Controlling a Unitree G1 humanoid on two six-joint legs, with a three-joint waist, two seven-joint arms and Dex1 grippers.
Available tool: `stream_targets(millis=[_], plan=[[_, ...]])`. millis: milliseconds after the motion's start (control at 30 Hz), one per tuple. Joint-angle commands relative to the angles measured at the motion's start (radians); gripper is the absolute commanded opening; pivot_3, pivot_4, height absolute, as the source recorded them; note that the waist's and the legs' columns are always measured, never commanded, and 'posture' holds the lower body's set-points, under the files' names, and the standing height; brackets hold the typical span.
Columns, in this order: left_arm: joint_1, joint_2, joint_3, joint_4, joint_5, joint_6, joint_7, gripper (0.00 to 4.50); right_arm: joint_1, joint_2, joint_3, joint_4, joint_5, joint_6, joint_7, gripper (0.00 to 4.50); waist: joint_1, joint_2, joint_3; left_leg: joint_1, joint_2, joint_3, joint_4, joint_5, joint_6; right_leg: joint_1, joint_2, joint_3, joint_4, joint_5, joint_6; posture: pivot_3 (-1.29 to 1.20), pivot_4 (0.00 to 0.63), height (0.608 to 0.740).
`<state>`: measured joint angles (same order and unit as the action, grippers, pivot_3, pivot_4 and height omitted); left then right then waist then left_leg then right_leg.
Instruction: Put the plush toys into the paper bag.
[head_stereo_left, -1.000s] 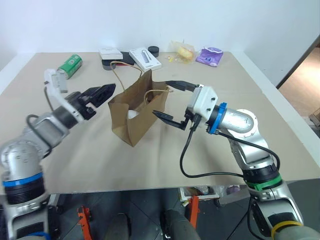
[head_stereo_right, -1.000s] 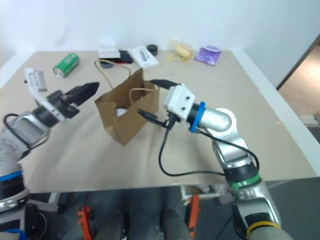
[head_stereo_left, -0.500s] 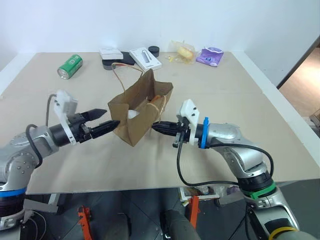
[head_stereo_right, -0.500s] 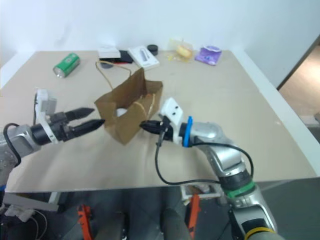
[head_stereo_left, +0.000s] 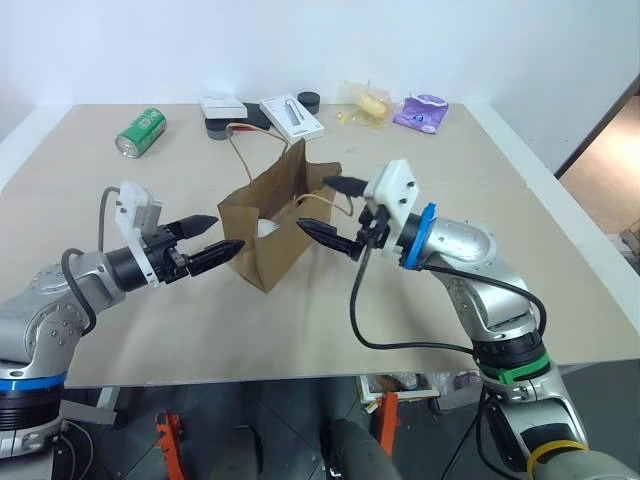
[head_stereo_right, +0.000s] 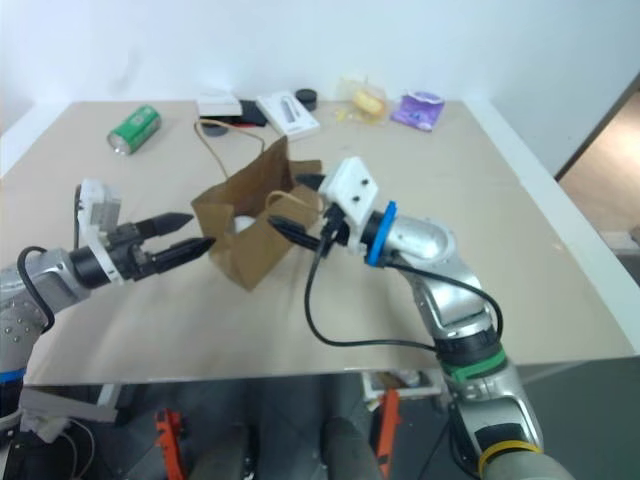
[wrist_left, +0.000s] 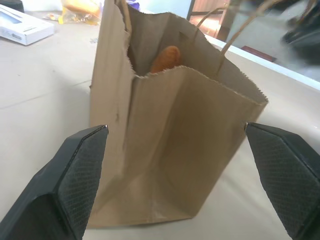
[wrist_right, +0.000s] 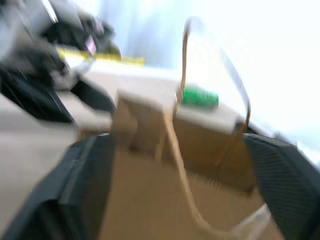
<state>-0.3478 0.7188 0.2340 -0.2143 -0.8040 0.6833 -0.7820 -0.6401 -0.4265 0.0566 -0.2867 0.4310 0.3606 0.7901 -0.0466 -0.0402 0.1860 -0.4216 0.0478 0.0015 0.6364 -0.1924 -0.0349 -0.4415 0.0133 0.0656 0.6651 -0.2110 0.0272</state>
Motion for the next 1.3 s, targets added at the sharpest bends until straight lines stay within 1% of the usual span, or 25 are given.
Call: stream_targets(millis=[33, 133, 200, 267, 300, 333, 400, 467, 500, 533, 633, 667, 800, 1033, 1200, 1300], plan=[[-0.019, 0.0, 0.022, -0.011, 0.002, -0.024, -0.017, 4.5, 0.032, -0.021, -0.065, -0.048, 0.08, 0.027, 0.021, 4.44, 0.0, 0.0, 0.0, 0.0, 0.0, 0.0, 0.0, 0.0, 0.0, 0.0, 0.0, 0.0, 0.0, 0.0, 0.0, 0.0, 0.15, 0.74], [-0.015, 0.001, 0.021, -0.01, 0.007, -0.026, -0.025, 4.5, 0.076, -0.062, -0.072, -0.061, 0.069, 0.044, 0.023, 4.44, 0.0, 0.0, 0.0, 0.0, 0.0, 0.0, 0.0, 0.0, 0.0, 0.0, 0.0, 0.0, 0.0, 0.0, -0.001, 0.0, 0.15, 0.74], [-0.018, -0.001, 0.016, -0.004, 0.016, -0.032, -0.031, 4.5, 0.124, -0.106, -0.043, -0.06, 0.048, 0.081, 0.034, 4.44, 0.0, 0.0, 0.0, 0.0, 0.0, 0.0, 0.0, 0.0, 0.0, 0.0, 0.0, 0.0, 0.0, 0.0, -0.001, 0.0, 0.15, 0.74], [-0.027, -0.001, 0.002, 0.006, 0.036, -0.047, -0.045, 4.5, 0.15, -0.117, -0.017, -0.06, 0.053, 0.124, 0.029, 4.44, 0.0, 0.0, 0.0, 0.0, 0.0, 0.0, 0.0, 0.0, 0.0, 0.0, 0.0, 0.0, 0.0, -0.001, -0.001, 0.0, 0.15, 0.74], [-0.03, -0.001, -0.006, 0.009, 0.045, -0.055, -0.054, 4.5, 0.152, -0.104, -0.006, -0.057, 0.049, 0.127, 0.018, 4.44, -0.001, 0.0, 0.0, 0.0, 0.0, 0.001, 0.0, 0.0, 0.0, 0.0, 0.0, 0.001, 0.0, 0.0, -0.001, 0.0, 0.15, 0.74], [-0.033, -0.001, -0.012, 0.011, 0.051, -0.061, -0.062, 4.5, 0.153, -0.091, 0.001, -0.058, 0.053, 0.139, 0.007, 4.21, -0.002, 0.0, 0.0, 0.001, 0.0, 0.0, 0.0, 0.0, 0.0, 0.0, 0.0, 0.001, 0.0, 0.0, -0.001, 0.0, 0.15, 0.74], [-0.044, -0.007, -0.024, 0.016, 0.067, -0.073, -0.071, 4.5, 0.149, -0.065, 0.021, -0.06, 0.057, 0.17, -0.014, 3.72, -0.002, 0.0, 0.0, 0.001, 0.0, 0.0, 0.0, 0.0, 0.0, 0.0, 0.001, 0.001, 0.0, 0.0, -0.002, 0.0, 0.15, 0.74], [-0.055, -0.011, -0.039, 0.028, 0.085, -0.089, -0.08, 4.5, 0.144, -0.045, 0.061, -0.042, 0.028, 0.175, -0.022, 2.8, -0.001, 0.0, 0.0, 0.001, 0.001, 0.0, 0.0, 0.0, 0.0, 0.0, 0.001, 0.0, 0.001, 0.0, -0.002, 0.0, 0.15, 0.74], [-0.06, -0.015, -0.046, 0.036, 0.097, -0.101, -0.083, 4.5, 0.141, -0.039, 0.08, -0.033, 0.017, 0.183, -0.022, 2.15, -0.001, 0.0, 0.0, 0.001, 0.001, 0.0, 0.0, 0.0, 0.0, 0.0, 0.001, 0.0, 0.001, 0.0, -0.002, 0.0, 0.15, 0.74], [-0.065, -0.018, -0.053, 0.042, 0.106, -0.107, -0.09, 4.5, 0.139, -0.033, 0.098, -0.018, -0.001, 0.174, -0.021, 1.84, -0.001, 0.0, 0.0, 0.001, 0.001, 0.0, 0.0, 0.0, 0.0, 0.0, 0.001, 0.0, 0.001, 0.0, -0.002, 0.0, 0.15, 0.74], [-0.077, -0.023, -0.067, 0.057, 0.125, -0.122, -0.114, 4.5, 0.127, -0.008, 0.141, 0.028, -0.044, 0.149, -0.02, 0.38, -0.001, 0.0, 0.0, 0.001, 0.0, 0.0, 0.001, 0.0, 0.0, 0.0, 0.001, 0.001, 0.0, 0.0, -0.001, 0.0, 0.15, 0.74], [-0.081, -0.02, -0.074, 0.07, 0.137, -0.133, -0.127, 4.5, 0.118, 0.002, 0.159, 0.05, -0.066, 0.132, -0.02, 0.04, -0.001, 0.0, 0.0, 0.0, 0.0, 0.0, 0.001, 0.0, 0.0, 0.0, 0.001, 0.001, 0.0, 0.0, -0.001, 0.0, 0.15, 0.74], [-0.107, -0.014, -0.091, 0.112, 0.167, -0.153, -0.173, 4.5, 0.062, 0.05, 0.211, 0.151, -0.137, 0.079, -0.017, 0.04, -0.002, 0.0, 0.0, 0.001, 0.0, 0.0, 0.001, 0.0, 0.0, 0.0, 0.001, 0.001, 0.001, 0.0, -0.001, 0.0, 0.15, 0.74], [-0.118, -0.001, -0.124, 0.146, 0.202, -0.169, -0.256, 4.5, -0.079, 0.19, 0.224, 0.342, -0.199, 0.001, -0.041, 0.04, -0.001, 0.0, 0.0, 0.0, 0.001, 0.0, 0.001, 0.0, 0.0, 0.0, 0.001, 0.0, 0.001, 0.001, -0.001, 0.0, 0.15, 0.74], [-0.136, -0.015, -0.139, 0.169, 0.232, -0.186, -0.273, 4.5, -0.146, 0.268, 0.203, 0.397, -0.204, -0.025, -0.059, 0.04, -0.001, 0.0, 0.0, 0.0, 0.001, 0.0, 0.0, 0.0, 0.0, -0.001, 0.001, -0.001, 0.001, 0.0, -0.001, 0.0, 0.15, 0.74], [-0.146, -0.028, -0.152, 0.184, 0.26, -0.207, -0.263, 4.5, -0.161, 0.292, 0.199, 0.409, -0.208, -0.032, -0.063, 0.04, -0.001, 0.0, 0.0, 0.0, 0.001, -0.001, 0.0, 0.0, 0.0, -0.001, 0.001, -0.001, 0.001, 0.0, -0.001, 0.0, 0.15, 0.74]])
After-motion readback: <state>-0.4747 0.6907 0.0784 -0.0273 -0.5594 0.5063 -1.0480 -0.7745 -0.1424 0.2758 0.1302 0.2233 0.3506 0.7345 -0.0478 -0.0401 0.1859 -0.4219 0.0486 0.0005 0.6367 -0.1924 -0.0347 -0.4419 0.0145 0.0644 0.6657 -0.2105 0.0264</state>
